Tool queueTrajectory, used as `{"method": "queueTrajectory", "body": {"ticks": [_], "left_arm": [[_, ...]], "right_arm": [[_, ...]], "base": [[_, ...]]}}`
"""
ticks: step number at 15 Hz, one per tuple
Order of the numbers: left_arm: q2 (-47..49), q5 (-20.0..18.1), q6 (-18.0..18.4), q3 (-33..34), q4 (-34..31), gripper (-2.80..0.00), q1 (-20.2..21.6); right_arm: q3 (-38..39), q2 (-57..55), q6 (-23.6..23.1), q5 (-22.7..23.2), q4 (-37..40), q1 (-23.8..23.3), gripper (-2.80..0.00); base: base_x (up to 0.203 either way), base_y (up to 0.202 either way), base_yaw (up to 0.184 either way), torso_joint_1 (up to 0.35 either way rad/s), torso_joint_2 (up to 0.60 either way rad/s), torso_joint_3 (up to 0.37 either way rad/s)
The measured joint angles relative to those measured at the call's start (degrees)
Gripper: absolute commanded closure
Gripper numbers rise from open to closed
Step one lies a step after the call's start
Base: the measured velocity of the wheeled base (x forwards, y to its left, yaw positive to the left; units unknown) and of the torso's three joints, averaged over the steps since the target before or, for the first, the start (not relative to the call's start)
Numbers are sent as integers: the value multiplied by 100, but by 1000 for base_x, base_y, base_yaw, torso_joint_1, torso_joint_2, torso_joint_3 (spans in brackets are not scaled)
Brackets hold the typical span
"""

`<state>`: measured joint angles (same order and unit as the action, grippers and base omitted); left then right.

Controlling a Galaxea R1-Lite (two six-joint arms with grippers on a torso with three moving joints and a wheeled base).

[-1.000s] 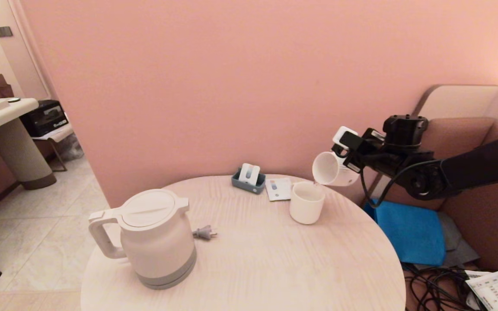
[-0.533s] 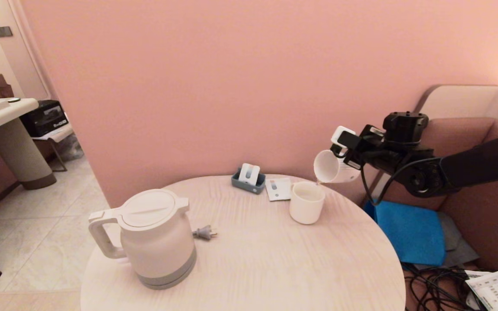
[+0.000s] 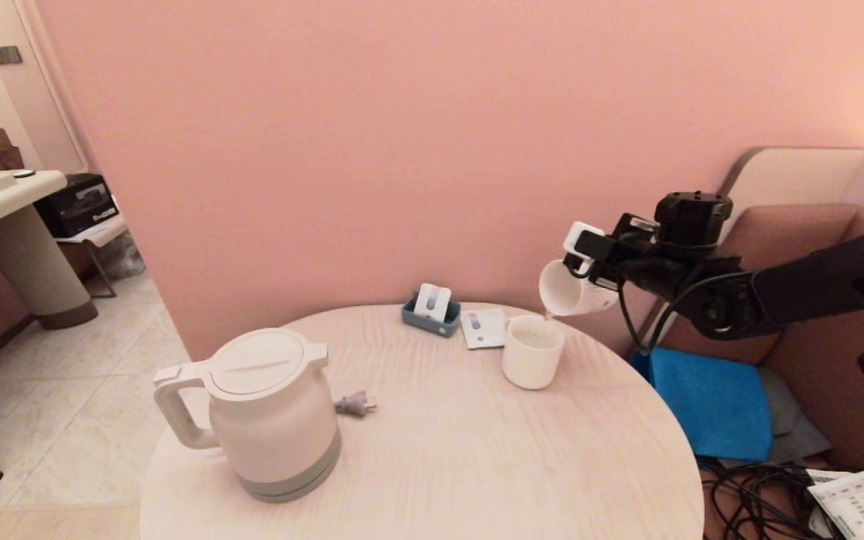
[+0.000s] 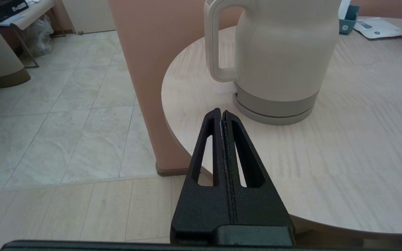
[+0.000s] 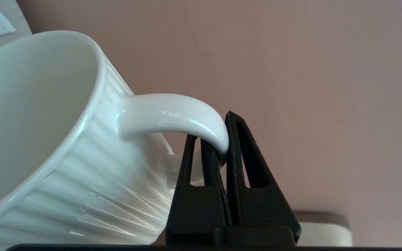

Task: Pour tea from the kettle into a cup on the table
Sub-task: Pour water into another cup

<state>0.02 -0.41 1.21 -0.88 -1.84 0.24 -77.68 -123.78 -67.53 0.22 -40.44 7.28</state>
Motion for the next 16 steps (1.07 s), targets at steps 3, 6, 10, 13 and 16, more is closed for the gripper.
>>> {"method": "queueTrajectory", "body": {"ticks": [3, 6, 10, 13, 16], "left_arm": [[0, -1, 0, 0, 0, 0, 0], [0, -2, 2, 0, 0, 0, 0], [0, -5, 0, 0, 0, 0, 0], [0, 0, 0, 0, 0, 0, 0], [0, 0, 2, 0, 0, 0, 0]], "right_arm": [[-7, -2, -334, 2, -2, 13, 0], [-7, 5, -607, 2, -2, 18, 0], [-41, 20, -873, 7, -4, 75, 0], [-99, 27, -898, -4, -2, 171, 0], [-177, 29, -1087, -32, -2, 247, 0]], "base": [[0, 0, 0, 0, 0, 0], [0, 0, 0, 0, 0, 0], [0, 0, 0, 0, 0, 0], [0, 0, 0, 0, 0, 0], [0, 0, 0, 0, 0, 0]]}}
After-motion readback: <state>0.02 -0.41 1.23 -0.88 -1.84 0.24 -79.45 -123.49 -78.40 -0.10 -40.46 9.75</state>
